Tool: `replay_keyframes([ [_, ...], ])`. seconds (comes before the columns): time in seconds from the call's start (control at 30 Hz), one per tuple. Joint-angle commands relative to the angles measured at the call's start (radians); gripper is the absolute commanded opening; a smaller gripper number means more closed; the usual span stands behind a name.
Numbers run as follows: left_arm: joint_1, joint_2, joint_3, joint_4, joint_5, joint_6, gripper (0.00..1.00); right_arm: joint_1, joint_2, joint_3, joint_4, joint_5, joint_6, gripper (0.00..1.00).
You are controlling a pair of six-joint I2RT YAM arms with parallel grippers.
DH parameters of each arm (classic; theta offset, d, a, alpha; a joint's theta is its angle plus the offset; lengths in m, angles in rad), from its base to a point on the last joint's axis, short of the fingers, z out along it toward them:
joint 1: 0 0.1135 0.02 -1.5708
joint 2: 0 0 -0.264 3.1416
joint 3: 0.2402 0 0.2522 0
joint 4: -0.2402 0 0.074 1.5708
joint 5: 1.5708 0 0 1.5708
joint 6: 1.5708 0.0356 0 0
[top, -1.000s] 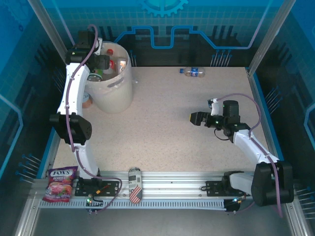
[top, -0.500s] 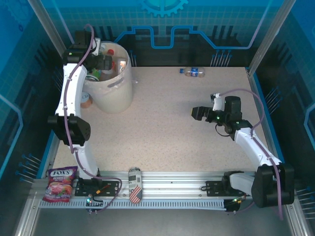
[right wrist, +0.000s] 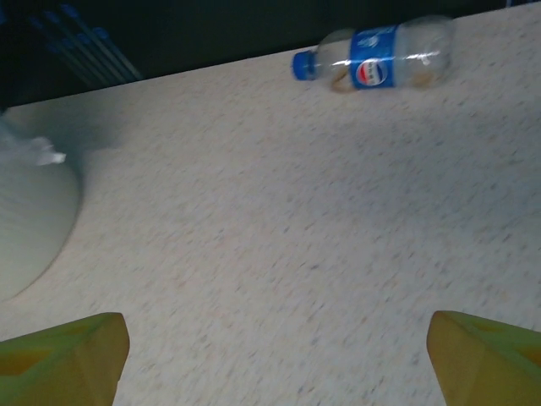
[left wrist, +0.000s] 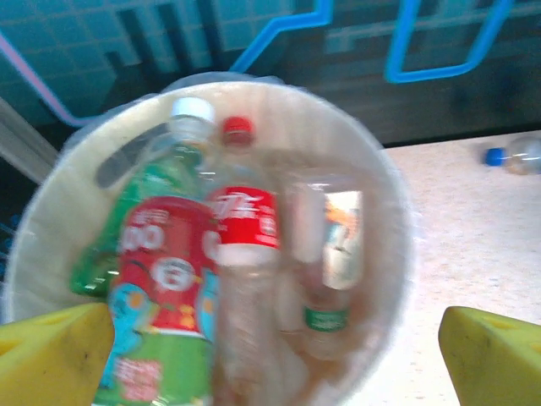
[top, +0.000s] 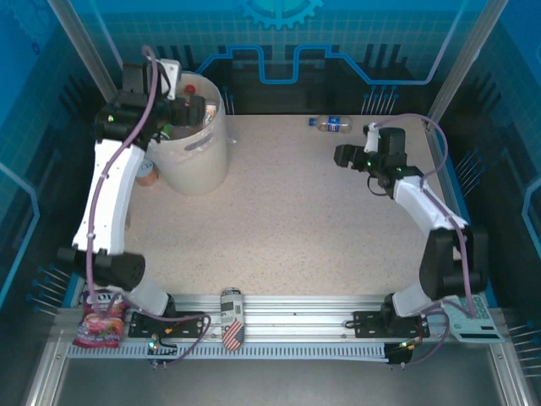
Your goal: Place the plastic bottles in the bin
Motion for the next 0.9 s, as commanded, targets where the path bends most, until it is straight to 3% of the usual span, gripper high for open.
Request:
replay_keyframes([
  [0.0, -0.099, -0.104, -0.157, 0.130, 0.031, -0.093, 0.99, -0.001, 0.144, 0.118, 0.047, 0.068, -0.002, 0.89],
  [0.13, -0.211, -0.185, -0.322, 0.201, 0.057, -0.186, 0.99, -0.001, 0.335, 0.289, 0.070, 0.070, 0.054, 0.83],
  [0.27, -0.313, -0.245, -0.492, 0.300, 0.112, -0.291, 0.98, -0.009, 0.498, 0.405, 0.185, 0.079, 0.165, 0.70],
  [0.4, -0.419, -0.248, -0.583, 0.310, 0.090, -0.318, 0.99, -0.005, 0.616, 0.484, 0.284, 0.139, 0.233, 0.59],
  [0.67, -0.465, -0.324, -0.787, 0.372, 0.076, -0.419, 0.99, 0.000, 0.790, 0.660, 0.266, 0.286, 0.260, 0.67],
  [0.87, -0.465, -0.361, -0.865, 0.410, 0.063, -0.462, 0.99, -0.003, 0.884, 0.814, 0.157, 0.312, 0.258, 0.86],
])
